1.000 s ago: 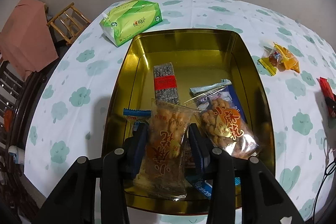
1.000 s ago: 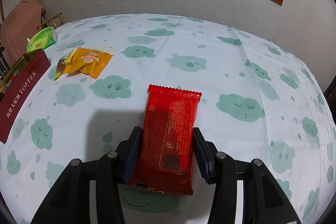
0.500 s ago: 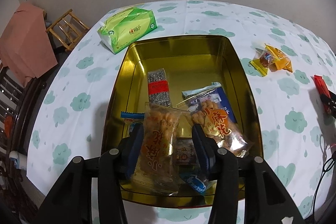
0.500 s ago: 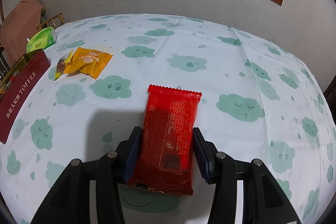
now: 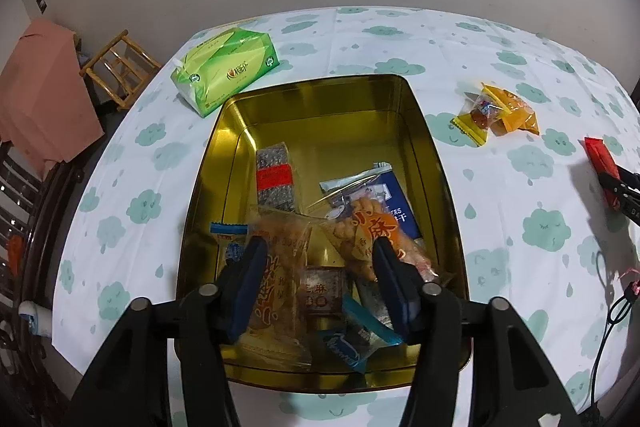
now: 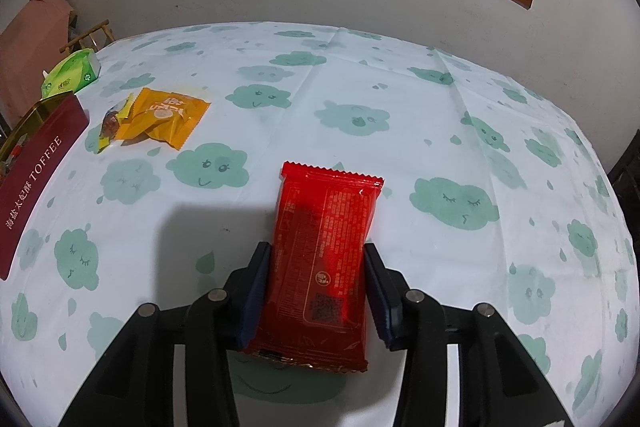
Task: Organize snacks
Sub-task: 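Open the left tool to drop the twist bag into the tin, then carry the red snack packet over the tin and open the right tool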
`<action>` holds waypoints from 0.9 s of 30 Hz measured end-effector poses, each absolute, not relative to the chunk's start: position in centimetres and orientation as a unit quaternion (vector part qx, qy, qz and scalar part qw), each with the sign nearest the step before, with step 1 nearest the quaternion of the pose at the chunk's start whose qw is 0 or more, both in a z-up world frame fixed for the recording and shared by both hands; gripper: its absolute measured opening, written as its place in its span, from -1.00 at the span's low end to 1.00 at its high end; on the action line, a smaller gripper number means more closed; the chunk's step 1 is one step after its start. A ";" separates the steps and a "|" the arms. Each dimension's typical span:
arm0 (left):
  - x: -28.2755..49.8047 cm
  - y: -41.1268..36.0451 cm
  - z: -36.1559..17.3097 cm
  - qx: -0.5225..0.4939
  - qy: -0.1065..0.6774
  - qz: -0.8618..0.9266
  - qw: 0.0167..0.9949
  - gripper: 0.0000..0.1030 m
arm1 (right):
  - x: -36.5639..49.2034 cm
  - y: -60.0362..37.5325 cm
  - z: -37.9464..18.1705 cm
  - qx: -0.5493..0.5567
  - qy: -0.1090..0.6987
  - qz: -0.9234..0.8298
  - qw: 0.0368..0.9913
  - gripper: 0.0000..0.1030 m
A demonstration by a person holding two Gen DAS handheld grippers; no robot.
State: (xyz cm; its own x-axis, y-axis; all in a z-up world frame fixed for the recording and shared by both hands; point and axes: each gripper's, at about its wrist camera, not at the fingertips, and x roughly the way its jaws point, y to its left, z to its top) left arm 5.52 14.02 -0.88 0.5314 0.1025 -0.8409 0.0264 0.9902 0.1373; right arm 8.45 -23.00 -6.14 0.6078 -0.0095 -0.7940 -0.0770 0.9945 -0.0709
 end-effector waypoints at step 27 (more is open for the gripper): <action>5.6 13.1 0.2 0.052 0.464 0.011 0.884 0.53 | 6.4 -19.7 -1.7 -0.010 0.410 0.052 0.910 -0.14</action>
